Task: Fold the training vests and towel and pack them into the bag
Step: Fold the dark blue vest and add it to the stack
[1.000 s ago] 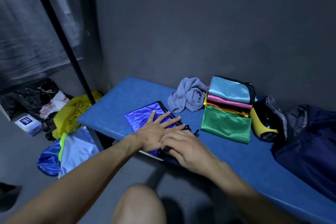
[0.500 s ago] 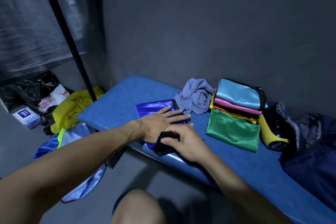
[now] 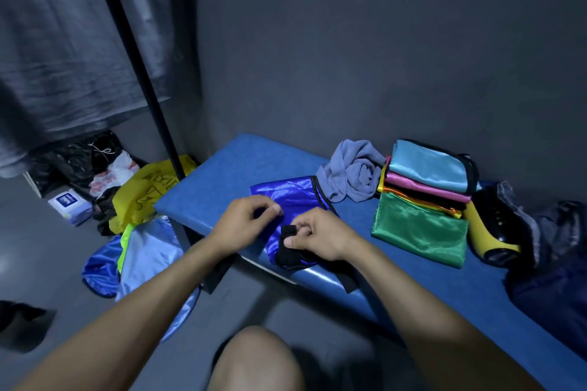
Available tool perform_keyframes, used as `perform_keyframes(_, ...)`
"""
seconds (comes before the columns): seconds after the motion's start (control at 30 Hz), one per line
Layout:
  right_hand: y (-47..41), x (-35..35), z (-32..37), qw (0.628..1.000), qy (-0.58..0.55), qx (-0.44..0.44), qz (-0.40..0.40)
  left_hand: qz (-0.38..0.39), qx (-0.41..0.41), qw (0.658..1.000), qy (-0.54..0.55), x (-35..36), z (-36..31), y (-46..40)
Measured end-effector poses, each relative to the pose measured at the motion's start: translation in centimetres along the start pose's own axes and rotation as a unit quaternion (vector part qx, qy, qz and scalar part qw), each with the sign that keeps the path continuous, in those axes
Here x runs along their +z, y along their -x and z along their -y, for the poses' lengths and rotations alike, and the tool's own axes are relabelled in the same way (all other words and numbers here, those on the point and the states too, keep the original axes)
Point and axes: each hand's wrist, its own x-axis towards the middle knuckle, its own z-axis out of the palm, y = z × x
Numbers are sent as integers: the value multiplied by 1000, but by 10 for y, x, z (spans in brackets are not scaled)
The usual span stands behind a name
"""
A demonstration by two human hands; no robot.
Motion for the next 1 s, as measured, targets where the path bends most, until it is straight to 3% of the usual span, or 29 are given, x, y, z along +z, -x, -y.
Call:
perform_keyframes(0.1, -4, 7, 5, 998, 12, 43, -40, -1, -28, 997, 68, 14, -14, 23)
perform_keyframes(0.27, 0, 21, 10, 988, 62, 40, -134, -20, 70, 995, -70, 44, -16, 49)
perform_keyframes(0.37, 12, 15, 9, 987, 88, -25, -136, -30, 50, 989, -135, 54, -18, 57)
perform_keyframes(0.5, 49, -22, -14, 957, 130, -121, -228, -32, 31, 985, -169, 54, -16, 57)
perform_keyframes(0.67, 102, -35, -55, 977, 151, -101, -114, -2, 13, 974, -227, 46, -26, 52)
perform_keyframes(0.83, 107, -15, -70, 969, 142, -136, -149, 36, 42, 957, -285, 39, -39, 46)
perform_keyframes(1.0, 110, 4, -69, 950, 166, -169, -201, 173, 79, 935, -300, 41, -60, 37)
